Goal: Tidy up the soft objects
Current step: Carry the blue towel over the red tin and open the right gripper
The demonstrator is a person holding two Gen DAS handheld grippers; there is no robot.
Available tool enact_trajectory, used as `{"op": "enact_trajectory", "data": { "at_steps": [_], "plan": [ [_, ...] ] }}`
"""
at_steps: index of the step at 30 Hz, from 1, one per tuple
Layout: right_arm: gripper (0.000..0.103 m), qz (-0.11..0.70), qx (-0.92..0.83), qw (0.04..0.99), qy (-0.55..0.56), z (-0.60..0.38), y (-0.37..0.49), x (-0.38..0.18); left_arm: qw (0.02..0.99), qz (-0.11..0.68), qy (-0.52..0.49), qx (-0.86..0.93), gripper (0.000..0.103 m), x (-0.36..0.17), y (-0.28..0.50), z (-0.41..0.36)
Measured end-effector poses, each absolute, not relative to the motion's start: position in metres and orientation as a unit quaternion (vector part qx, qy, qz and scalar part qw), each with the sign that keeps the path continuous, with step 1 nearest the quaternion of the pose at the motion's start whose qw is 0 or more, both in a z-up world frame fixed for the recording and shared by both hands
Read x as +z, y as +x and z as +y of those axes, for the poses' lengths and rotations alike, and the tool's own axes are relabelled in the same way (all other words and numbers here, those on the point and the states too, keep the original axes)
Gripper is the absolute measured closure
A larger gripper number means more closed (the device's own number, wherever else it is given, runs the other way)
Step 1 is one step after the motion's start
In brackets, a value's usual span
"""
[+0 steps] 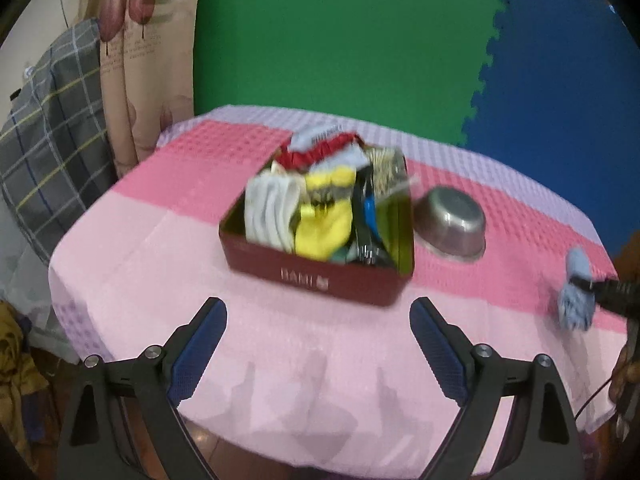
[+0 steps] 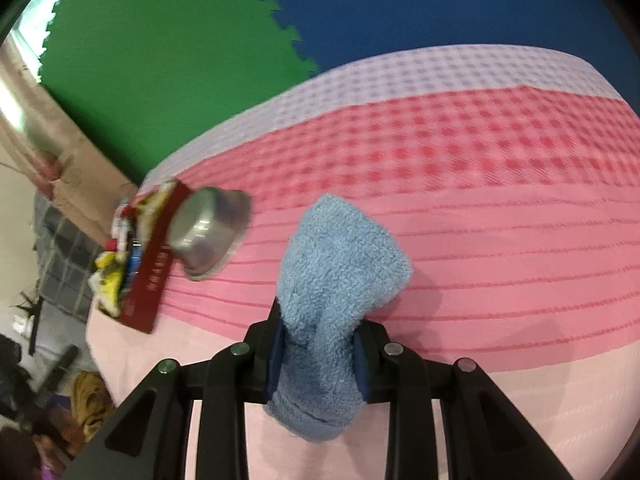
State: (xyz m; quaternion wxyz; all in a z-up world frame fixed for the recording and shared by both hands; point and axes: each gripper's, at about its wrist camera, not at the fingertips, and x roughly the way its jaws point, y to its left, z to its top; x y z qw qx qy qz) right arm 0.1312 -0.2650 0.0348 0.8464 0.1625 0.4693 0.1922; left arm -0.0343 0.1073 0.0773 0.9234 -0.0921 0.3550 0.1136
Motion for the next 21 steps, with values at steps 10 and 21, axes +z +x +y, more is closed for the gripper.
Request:
{"op": "enact_trajectory", "data": {
  "at_steps": [10, 21],
  "plan": [
    [0.074, 0.445, 0.311, 0.832, 0.114, -0.148, 0.143, 0.092, 0.915, 0.372, -0.102, 0.121, 0.012, 0.058, -0.039, 0.113],
    [0.073, 0.436, 0.383, 0.815, 0.012, 0.000, 0.178, 0.095, 0.896, 0.398, -0.124, 0.150, 0.012, 0.046, -0.033, 0.140]
  ]
}}
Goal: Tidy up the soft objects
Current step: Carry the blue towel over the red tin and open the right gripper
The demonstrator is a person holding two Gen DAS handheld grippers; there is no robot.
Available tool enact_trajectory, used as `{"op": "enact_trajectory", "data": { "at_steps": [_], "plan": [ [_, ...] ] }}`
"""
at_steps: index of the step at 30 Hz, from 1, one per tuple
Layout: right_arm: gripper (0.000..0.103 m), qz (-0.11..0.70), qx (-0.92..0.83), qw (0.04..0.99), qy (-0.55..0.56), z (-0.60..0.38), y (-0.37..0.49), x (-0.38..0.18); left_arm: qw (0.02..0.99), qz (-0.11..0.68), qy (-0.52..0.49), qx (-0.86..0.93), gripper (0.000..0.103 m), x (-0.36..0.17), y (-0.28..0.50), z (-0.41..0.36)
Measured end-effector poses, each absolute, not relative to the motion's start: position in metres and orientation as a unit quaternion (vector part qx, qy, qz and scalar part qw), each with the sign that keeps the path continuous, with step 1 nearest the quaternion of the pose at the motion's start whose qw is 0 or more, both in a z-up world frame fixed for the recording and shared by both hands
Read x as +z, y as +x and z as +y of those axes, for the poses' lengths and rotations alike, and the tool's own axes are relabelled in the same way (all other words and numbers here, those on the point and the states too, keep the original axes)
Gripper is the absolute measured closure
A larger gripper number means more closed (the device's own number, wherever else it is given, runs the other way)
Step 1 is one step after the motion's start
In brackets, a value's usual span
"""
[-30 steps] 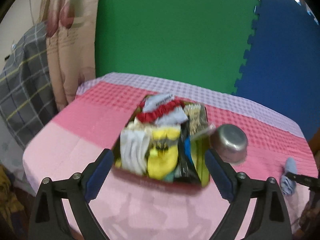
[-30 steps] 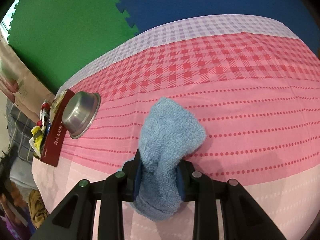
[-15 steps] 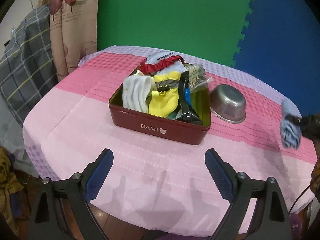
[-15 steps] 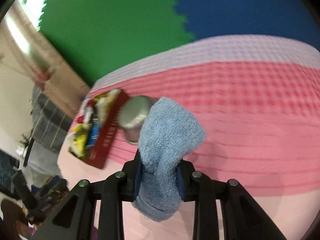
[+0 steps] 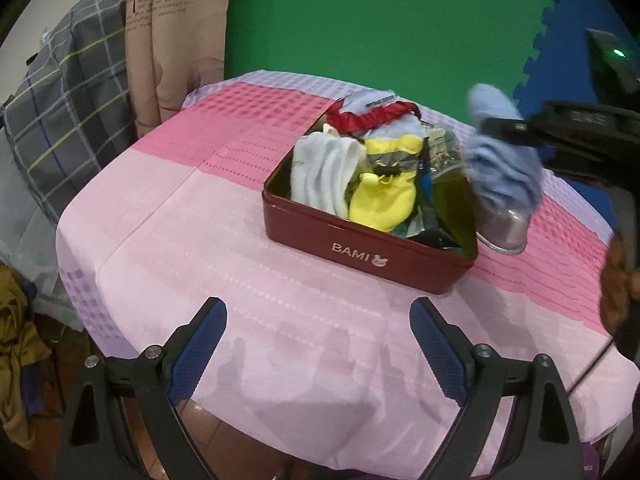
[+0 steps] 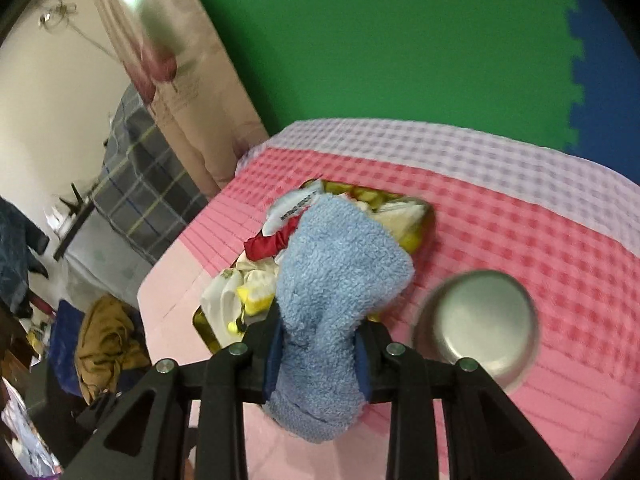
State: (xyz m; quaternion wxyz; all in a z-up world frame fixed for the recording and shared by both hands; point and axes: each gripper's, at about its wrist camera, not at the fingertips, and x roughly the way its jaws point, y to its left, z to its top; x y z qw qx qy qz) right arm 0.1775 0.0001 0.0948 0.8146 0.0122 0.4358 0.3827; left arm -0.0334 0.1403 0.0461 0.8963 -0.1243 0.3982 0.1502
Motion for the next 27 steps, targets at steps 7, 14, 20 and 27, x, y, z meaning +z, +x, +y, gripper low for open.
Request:
{"op": "enact_trajectory", "data": {
  "at_steps": [7, 14, 20, 27],
  "plan": [
    [0.073, 0.439, 0.363, 0.821, -0.041, 0.033, 0.194, 0.071, 0.888, 0.411, -0.129, 0.159, 0.012, 0.039, -0.028, 0.147],
    [0.071, 0.428, 0.358, 0.825, -0.090, 0.052, 0.197, 0.057, 0.880, 0.430, -0.128, 0.155, 0.012, 0.032, -0.024, 0.148],
    [0.069, 0.398, 0.365, 0.826, -0.162, 0.071, 0.186, 0.055, 0.876, 0.438, -0.128, 0.155, 0.012, 0.029, -0.021, 0.148],
    [0.052, 0.404, 0.374, 0.828, -0.104, 0.056, 0.197, 0.062, 0.874, 0.442, -0.125, 0.158, 0.011, 0.027, -0.020, 0.150]
  ]
}}
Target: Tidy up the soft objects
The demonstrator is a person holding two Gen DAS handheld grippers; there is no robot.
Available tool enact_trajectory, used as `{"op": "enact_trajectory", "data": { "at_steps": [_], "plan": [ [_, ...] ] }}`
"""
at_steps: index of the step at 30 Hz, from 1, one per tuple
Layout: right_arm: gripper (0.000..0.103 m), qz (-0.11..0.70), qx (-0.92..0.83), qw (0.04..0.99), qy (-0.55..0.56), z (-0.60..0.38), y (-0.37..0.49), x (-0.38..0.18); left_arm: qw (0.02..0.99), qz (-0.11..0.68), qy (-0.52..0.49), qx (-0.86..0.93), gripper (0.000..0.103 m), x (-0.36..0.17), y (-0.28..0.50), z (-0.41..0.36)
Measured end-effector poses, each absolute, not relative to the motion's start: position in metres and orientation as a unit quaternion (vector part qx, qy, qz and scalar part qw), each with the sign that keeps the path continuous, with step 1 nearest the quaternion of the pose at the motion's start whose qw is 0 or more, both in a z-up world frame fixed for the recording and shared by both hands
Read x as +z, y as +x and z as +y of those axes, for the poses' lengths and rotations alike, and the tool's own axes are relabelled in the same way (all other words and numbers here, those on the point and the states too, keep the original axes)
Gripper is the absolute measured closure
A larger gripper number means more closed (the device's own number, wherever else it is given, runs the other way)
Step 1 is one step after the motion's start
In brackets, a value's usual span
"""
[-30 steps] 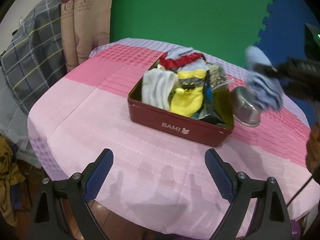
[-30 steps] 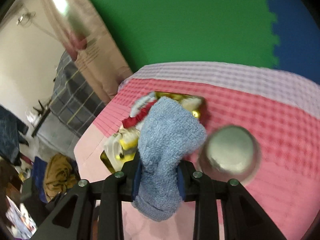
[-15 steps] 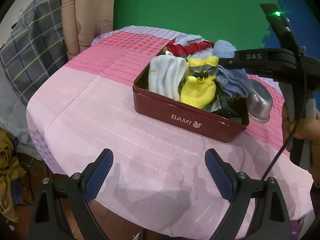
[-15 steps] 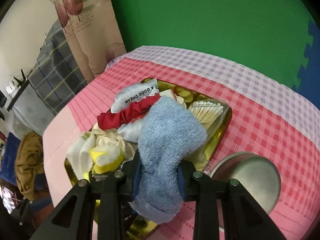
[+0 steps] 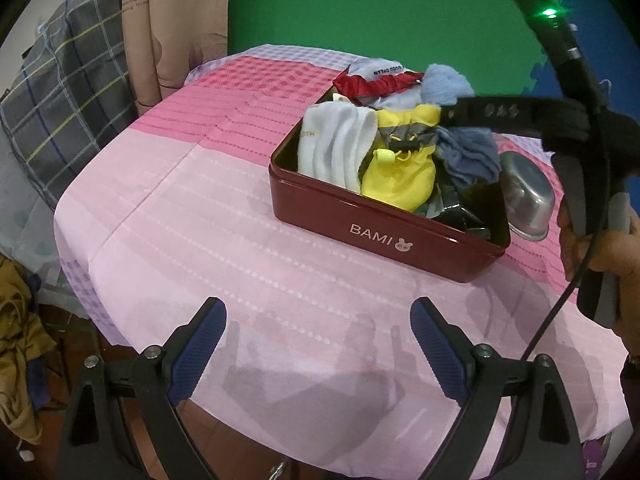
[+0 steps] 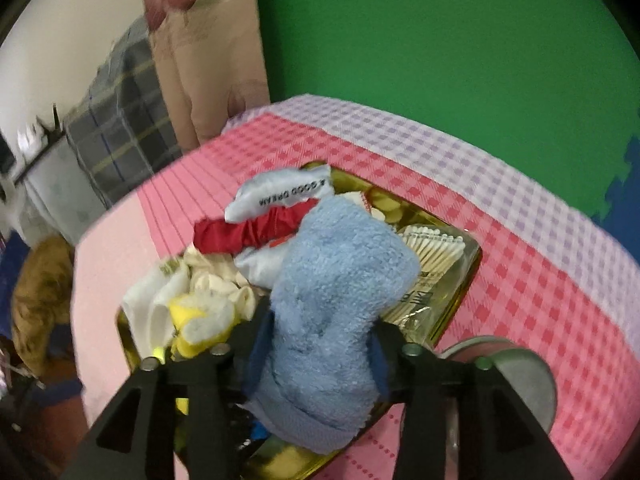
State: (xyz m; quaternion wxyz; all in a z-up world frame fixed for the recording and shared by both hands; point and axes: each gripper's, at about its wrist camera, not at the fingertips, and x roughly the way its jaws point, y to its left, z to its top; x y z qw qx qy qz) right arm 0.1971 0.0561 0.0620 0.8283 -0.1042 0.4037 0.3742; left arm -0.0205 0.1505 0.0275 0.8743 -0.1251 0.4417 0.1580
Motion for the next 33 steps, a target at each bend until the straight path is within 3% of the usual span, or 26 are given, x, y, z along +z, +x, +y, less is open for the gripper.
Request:
{"op": "enact_trajectory", "data": {
  "at_steps": [16, 28, 29, 31, 33],
  "plan": [
    [0.050, 0.350, 0.400, 0.846, 0.052, -0.016, 0.161, 0.119, 0.880, 0.438, -0.092, 0.157, 0.008, 0.030, -0.019, 0.143],
    [0.049, 0.227, 0.288, 0.930, -0.025, -0.069, 0.033, 0.129, 0.910, 0.382, -0.068, 0.150, 0.008, 0.049, -0.031, 0.127],
    [0.046, 0.214, 0.282, 0.935, -0.031, -0.070, 0.027, 0.132, 0.915, 0.369, -0.057, 0.151, 0.008, 0.052, -0.032, 0.123],
    [0.027, 0.170, 0.272, 0.946, -0.044, -0.073, 0.011, 0.138, 0.923, 0.351, -0.042, 0.150, 0.008, 0.057, -0.034, 0.117],
    [0.024, 0.158, 0.272, 0.947, -0.063, -0.073, 0.004, 0.139, 0.926, 0.344, -0.042, 0.148, 0.008, 0.059, -0.035, 0.114]
  ]
}}
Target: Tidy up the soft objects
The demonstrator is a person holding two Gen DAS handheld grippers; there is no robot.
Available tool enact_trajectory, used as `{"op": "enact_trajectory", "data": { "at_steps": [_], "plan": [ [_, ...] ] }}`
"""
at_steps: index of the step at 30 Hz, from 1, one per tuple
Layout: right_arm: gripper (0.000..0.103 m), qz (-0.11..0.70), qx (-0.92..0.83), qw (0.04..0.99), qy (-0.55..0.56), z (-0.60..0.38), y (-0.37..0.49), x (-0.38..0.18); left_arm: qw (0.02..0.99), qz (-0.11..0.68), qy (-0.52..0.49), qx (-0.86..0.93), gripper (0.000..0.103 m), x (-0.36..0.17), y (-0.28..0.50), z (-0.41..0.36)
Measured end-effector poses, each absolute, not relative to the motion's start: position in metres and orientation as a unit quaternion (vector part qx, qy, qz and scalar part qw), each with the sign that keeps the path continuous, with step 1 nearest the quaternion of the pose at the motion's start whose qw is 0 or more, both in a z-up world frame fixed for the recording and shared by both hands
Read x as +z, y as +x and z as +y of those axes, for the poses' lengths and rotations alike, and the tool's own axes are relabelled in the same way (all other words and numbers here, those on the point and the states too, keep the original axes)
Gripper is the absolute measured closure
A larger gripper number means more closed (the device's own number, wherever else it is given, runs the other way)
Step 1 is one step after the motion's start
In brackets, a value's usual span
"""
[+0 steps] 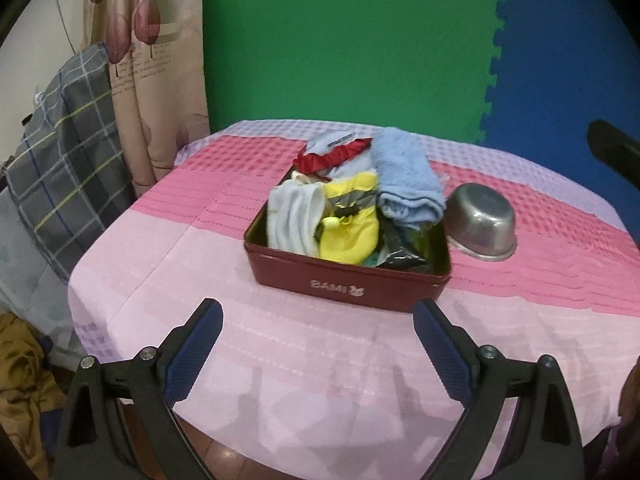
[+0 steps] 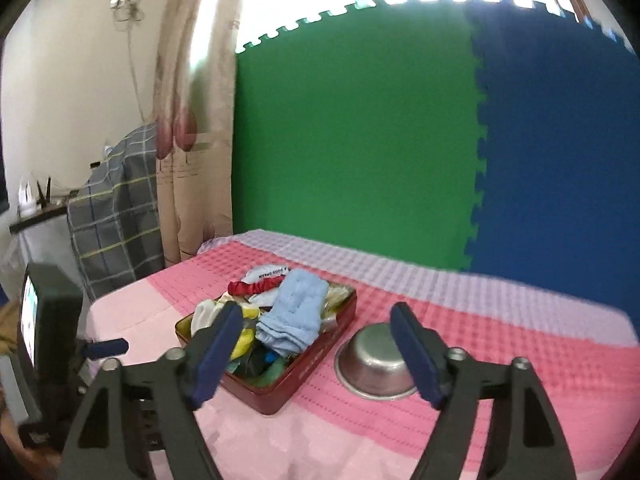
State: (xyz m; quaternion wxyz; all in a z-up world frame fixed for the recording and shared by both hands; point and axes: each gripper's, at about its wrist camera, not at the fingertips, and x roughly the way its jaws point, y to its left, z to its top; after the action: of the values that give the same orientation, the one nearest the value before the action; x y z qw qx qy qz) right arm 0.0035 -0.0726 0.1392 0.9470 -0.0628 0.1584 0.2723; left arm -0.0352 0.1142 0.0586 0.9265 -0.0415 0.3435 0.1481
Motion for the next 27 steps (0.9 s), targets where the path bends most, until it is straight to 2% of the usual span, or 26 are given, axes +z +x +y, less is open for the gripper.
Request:
{"op": "enact_trajectory", "data": {
  "at_steps": [11, 23, 27],
  "plan": [
    [0.023, 0.192, 0.252, 0.945, -0.085, -0.074, -0.008, 0.100, 0.939, 0.301, -0.038, 0.163, 0.007, 0.063, -0.047, 0.107],
    [0.023, 0.251, 0.223, 0.937, -0.094, -0.092, 0.020, 0.042, 0.922, 0.343, -0.077, 0.161, 0.007, 0.036, -0.038, 0.110],
    [0.023, 0.253, 0.236, 0.935, -0.078, -0.095, 0.024, 0.042, 0.921, 0.353, -0.070, 0.152, 0.007, 0.029, -0.035, 0.105]
  ]
}}
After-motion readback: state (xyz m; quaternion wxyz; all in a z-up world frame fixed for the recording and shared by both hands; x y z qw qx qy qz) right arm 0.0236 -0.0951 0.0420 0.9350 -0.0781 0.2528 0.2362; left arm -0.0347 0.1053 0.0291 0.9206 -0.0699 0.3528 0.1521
